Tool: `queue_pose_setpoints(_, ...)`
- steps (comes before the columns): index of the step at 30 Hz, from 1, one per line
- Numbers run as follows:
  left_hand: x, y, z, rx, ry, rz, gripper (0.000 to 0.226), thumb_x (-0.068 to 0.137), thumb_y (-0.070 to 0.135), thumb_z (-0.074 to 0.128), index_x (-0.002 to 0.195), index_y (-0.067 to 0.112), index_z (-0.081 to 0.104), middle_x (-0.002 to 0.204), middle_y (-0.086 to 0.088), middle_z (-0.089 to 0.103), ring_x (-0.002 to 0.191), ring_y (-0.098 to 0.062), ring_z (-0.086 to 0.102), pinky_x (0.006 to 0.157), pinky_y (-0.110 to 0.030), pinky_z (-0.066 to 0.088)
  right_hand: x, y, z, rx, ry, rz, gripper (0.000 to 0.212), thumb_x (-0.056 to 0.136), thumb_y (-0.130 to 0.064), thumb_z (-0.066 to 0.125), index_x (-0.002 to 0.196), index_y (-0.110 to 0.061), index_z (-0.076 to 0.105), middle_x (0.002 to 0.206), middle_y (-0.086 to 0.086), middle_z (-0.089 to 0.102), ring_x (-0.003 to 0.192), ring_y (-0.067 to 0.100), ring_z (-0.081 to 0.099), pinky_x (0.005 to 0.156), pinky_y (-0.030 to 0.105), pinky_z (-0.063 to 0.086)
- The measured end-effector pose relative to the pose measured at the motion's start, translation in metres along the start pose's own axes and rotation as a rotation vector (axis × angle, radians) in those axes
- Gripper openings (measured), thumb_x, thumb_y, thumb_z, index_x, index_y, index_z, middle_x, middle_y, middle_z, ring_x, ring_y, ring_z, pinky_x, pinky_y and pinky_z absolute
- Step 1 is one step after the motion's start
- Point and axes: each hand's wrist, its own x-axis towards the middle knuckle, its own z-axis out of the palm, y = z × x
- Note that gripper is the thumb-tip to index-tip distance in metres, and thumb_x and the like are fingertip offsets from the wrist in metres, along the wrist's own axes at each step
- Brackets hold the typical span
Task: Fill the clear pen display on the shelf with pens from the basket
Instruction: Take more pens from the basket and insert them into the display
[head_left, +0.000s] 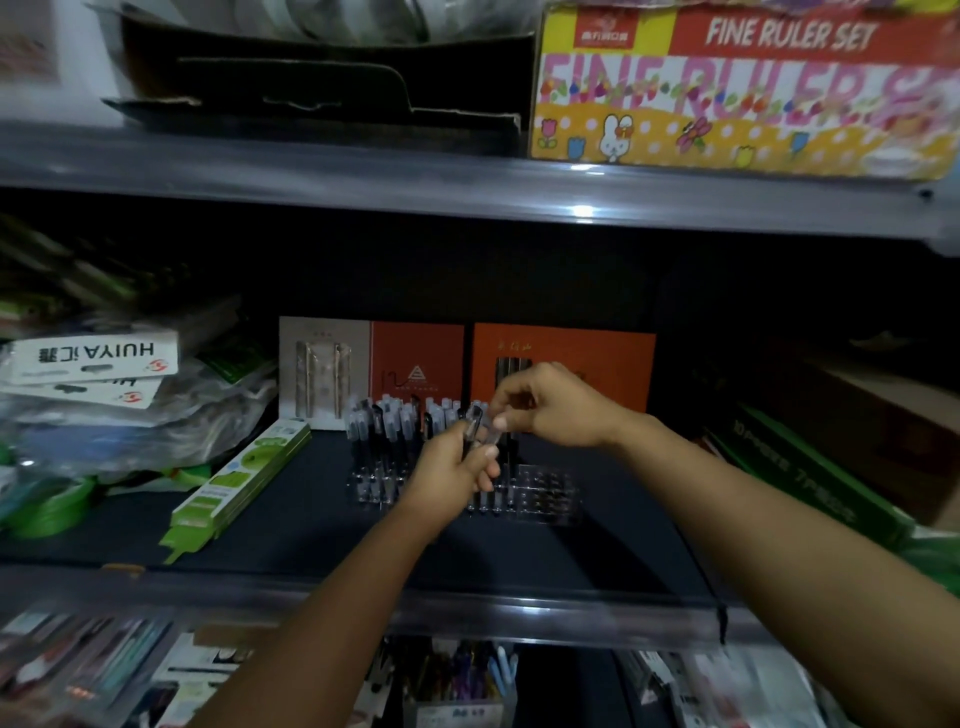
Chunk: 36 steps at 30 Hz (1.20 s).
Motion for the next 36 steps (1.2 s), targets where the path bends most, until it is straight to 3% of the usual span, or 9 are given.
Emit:
queue_pose_setpoints(7,-0.002,0.009,0.001,0.049,-0.037,0.010,0.015,0.098,0.012,0.045,0.090,0.024,0.049,0.076,-0.001,0.062,0.065,-0.014,0.061,0.058,-0.016,0.047,-0.007,-0.007,-0.015,-0.026,0.076,0.014,0.003,0.086,-0.009,0.069,0.085,-0.006,0.068,0.083,0.003,0.070,0.078,0.012,0.066,0.072,0.025,0.053)
queue_pose_setpoints(10,-0.003,0.005,-0.005,0.115,-0.018,-0.015,0.011,0.099,0.016,0.044,0.093,0.023,0.049,0.080,-0.003,0.063,0.070,-0.014,0.062,0.062,-0.018,0.048,-0.008,-0.009,-0.031,-0.090,0.143,0.015,0.004,0.087,-0.009,0.067,0.085,-0.006,0.067,0.081,0.001,0.069,0.076,0.009,0.063,0.071,0.026,0.050)
queue_pose_setpoints(15,-0.005,0.004,-0.015,0.223,0.037,-0.032,0.017,0.100,0.021,0.040,0.087,0.017,0.049,0.081,-0.003,0.060,0.073,-0.016,0.058,0.077,-0.039,0.051,-0.008,-0.009,-0.054,-0.169,0.228,0.039,0.003,0.089,-0.006,0.063,0.087,-0.005,0.066,0.080,-0.003,0.064,0.072,0.002,0.057,0.063,0.013,0.043)
queue_pose_setpoints(19,-0.009,0.006,-0.020,0.317,0.071,-0.046,0.022,0.100,0.030,0.038,0.104,0.011,0.049,0.088,-0.012,0.064,0.074,-0.020,0.060,0.077,-0.046,0.052,-0.006,0.001,-0.057,-0.260,0.220,0.071,0.010,0.087,-0.003,0.062,0.081,-0.011,0.063,0.080,0.004,0.066,0.075,0.015,0.061,0.068,0.028,0.048)
queue_pose_setpoints(21,-0.009,0.006,-0.021,0.379,0.080,-0.032,0.025,0.101,0.030,0.038,0.110,0.010,0.048,0.100,-0.015,0.064,0.084,-0.023,0.061,0.073,-0.040,0.048,-0.005,0.007,-0.053,-0.300,0.208,0.080,0.012,0.085,-0.002,0.062,0.079,-0.012,0.062,0.078,0.004,0.065,0.075,0.017,0.061,0.068,0.030,0.049)
queue_pose_setpoints(23,-0.009,0.005,-0.021,0.444,0.066,-0.031,0.026,0.100,0.030,0.039,0.110,0.008,0.045,0.095,-0.014,0.061,0.078,-0.021,0.057,0.066,-0.035,0.043,-0.005,0.011,-0.047,-0.335,0.188,0.087,0.016,0.083,0.002,0.061,0.075,-0.012,0.059,0.074,0.001,0.062,0.073,0.017,0.060,0.065,0.031,0.048)
queue_pose_setpoints(28,-0.007,0.001,-0.020,0.459,0.025,-0.116,0.039,0.097,0.036,0.045,0.124,0.009,0.038,0.096,-0.007,0.059,0.091,-0.024,0.059,0.080,-0.037,0.046,-0.001,0.022,-0.033,-0.417,0.139,0.097,0.018,0.080,0.005,0.058,0.075,-0.012,0.056,0.076,0.000,0.060,0.072,0.018,0.058,0.062,0.036,0.049)
queue_pose_setpoints(32,-0.004,-0.007,-0.018,0.473,0.016,-0.142,0.024,0.101,0.032,0.036,0.107,0.009,0.036,0.075,0.002,0.046,0.069,-0.015,0.048,0.065,-0.032,0.039,0.004,0.027,-0.022,-0.431,0.102,0.100,0.020,0.081,0.005,0.056,0.080,-0.014,0.059,0.083,0.001,0.062,0.078,0.021,0.060,0.064,0.036,0.051)
queue_pose_setpoints(36,-0.002,-0.015,-0.017,0.497,-0.014,-0.117,0.019,0.102,0.028,0.033,0.099,0.010,0.038,0.074,-0.001,0.046,0.073,-0.020,0.050,0.067,-0.033,0.039,0.009,0.029,-0.015,-0.441,0.063,0.080,0.020,0.081,0.006,0.055,0.079,-0.013,0.060,0.085,0.004,0.065,0.079,0.023,0.061,0.066,0.038,0.053)
